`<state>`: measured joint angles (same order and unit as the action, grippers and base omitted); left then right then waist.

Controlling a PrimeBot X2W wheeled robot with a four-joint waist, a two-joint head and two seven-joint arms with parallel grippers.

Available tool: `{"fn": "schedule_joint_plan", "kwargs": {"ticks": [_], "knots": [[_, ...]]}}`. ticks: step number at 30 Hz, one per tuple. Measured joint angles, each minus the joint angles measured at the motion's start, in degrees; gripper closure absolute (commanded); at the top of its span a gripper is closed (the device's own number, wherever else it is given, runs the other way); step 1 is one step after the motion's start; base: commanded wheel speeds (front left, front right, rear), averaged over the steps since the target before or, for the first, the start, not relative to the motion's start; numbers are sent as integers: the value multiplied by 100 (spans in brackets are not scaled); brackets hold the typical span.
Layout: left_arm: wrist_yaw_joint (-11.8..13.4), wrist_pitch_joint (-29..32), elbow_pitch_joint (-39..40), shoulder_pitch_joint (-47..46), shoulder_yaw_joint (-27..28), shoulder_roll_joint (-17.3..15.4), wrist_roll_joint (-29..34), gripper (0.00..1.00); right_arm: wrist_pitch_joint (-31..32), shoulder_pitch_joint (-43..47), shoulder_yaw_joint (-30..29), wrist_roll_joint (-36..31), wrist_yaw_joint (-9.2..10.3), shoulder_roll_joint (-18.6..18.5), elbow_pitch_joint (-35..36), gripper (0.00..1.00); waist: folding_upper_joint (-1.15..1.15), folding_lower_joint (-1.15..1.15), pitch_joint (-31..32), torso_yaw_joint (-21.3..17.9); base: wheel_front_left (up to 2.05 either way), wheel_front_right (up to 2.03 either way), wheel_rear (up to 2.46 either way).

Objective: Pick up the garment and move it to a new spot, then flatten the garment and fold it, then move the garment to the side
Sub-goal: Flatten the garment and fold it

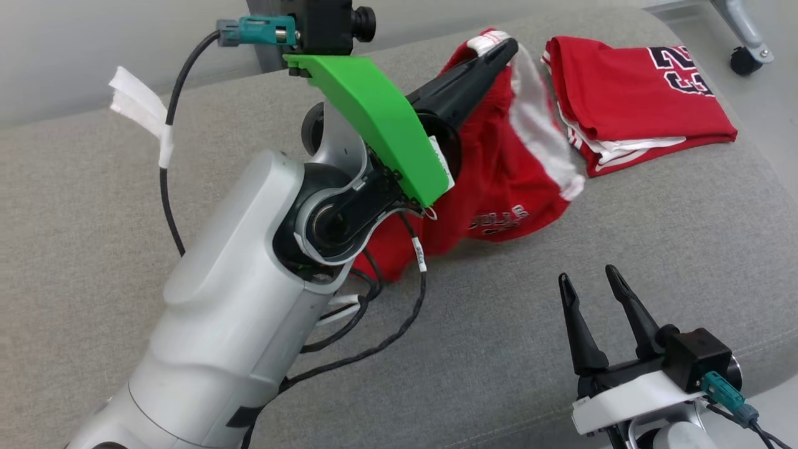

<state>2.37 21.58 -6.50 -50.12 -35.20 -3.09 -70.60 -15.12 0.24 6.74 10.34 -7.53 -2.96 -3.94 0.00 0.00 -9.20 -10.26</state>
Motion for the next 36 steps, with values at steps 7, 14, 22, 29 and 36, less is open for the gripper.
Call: {"fn": "schedule_joint_plan", "kwargs": {"ticks": [7, 14, 22, 29, 36], "knots": [[324, 120, 457, 1032, -147, -641, -26, 100, 0, 185, 10, 75, 0, -149, 41, 0, 0, 0, 263, 259, 0, 0, 0], [258, -803, 123, 2654, -375, -1705, 791, 100, 0, 229, 102, 624, 0, -442, -47, 0, 0, 0, 81, 621, 0, 0, 0], [-38, -1374, -157, 3198, -241, -1789, 734, 100, 0, 139, -40, 1326, 0, -933, -256, 0, 0, 0, -204, 1064, 0, 0, 0], [-170, -1517, -386, 3195, -282, -1714, 769, 100, 0, -424, 817, 2757, 1, -1612, -1152, 0, 0, 0, -315, 1317, 0, 0, 0], [-263, -1518, -536, 3167, -402, -1557, 799, 100, 197, -986, 1755, 3927, 1, -2204, -1615, 51, 0, 0, -320, 1472, 0, 0, 0]]}}
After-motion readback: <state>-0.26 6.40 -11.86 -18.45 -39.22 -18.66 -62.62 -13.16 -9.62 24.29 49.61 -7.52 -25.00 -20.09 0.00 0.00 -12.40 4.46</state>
